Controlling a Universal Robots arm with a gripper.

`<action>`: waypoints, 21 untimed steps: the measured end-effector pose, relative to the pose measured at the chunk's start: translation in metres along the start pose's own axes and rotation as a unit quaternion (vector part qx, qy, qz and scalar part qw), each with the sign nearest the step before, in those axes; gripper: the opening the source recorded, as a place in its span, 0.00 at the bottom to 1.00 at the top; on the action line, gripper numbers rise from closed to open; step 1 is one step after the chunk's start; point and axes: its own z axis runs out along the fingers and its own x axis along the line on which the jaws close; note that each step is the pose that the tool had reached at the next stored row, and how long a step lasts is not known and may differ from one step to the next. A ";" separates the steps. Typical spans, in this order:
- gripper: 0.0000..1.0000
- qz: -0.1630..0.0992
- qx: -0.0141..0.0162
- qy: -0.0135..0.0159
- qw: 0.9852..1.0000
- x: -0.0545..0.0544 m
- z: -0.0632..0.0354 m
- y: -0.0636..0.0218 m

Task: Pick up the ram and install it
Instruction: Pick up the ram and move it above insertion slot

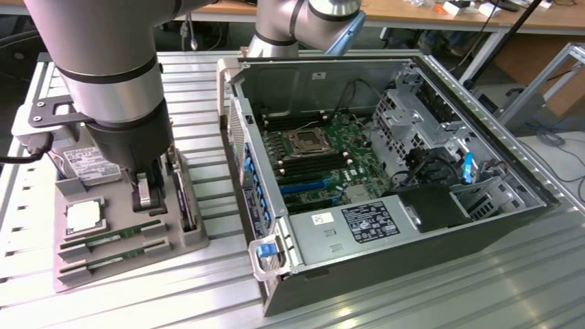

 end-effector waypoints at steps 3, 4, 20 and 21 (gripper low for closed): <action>0.30 0.000 0.000 0.000 1.000 0.000 0.0022 0.0000; 0.30 0.000 0.000 0.000 1.000 0.000 0.0034 0.0001; 0.30 0.000 0.000 0.000 1.000 0.009 0.0164 0.0124; 0.30 0.000 0.000 0.000 1.000 0.010 0.0175 0.0127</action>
